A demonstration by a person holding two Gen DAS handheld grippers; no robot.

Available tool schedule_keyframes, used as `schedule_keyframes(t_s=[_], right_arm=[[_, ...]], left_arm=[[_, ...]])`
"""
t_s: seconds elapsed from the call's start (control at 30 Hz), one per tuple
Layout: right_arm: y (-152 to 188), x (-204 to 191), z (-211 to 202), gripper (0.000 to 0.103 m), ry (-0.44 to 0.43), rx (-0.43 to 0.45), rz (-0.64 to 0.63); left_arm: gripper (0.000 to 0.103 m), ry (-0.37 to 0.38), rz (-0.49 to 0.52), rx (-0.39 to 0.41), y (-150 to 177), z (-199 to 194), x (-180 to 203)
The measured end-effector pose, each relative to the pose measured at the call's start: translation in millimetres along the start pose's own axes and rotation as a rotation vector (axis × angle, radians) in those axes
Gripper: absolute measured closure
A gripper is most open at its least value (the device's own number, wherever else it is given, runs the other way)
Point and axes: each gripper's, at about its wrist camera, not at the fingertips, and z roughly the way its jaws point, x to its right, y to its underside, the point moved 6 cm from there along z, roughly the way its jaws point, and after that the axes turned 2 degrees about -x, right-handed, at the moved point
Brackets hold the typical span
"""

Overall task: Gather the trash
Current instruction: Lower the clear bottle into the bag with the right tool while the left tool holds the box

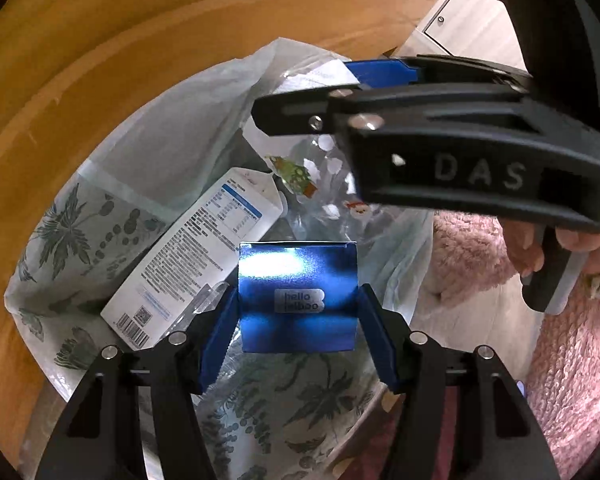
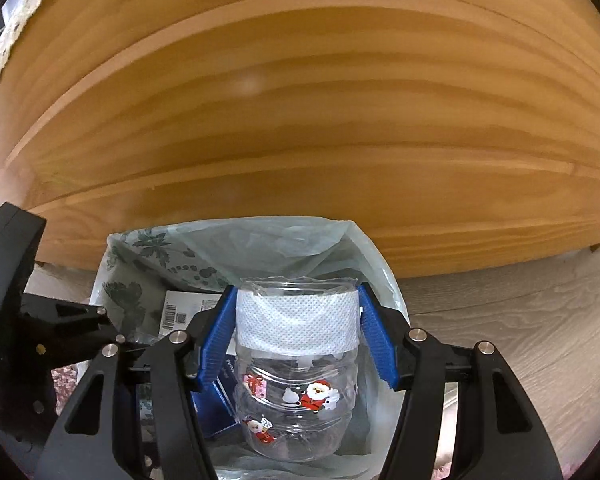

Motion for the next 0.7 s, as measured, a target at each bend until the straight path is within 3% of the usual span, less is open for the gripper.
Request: schedule_keyframes(t_s=[0.3,0.7], right_arm=[[-0.1,-8.1,3.7,0.044,0.031,0.034,-0.051],[9.7,-5.7,-2.2,0.043,0.005,-0.045,-0.015]], left_arm=[[0.045,0.019,-0.012,0.026,-3.0,-8.2,1.2],[0.045,-0.02,-0.017,-0.014,3.8,5.2,-0.6]])
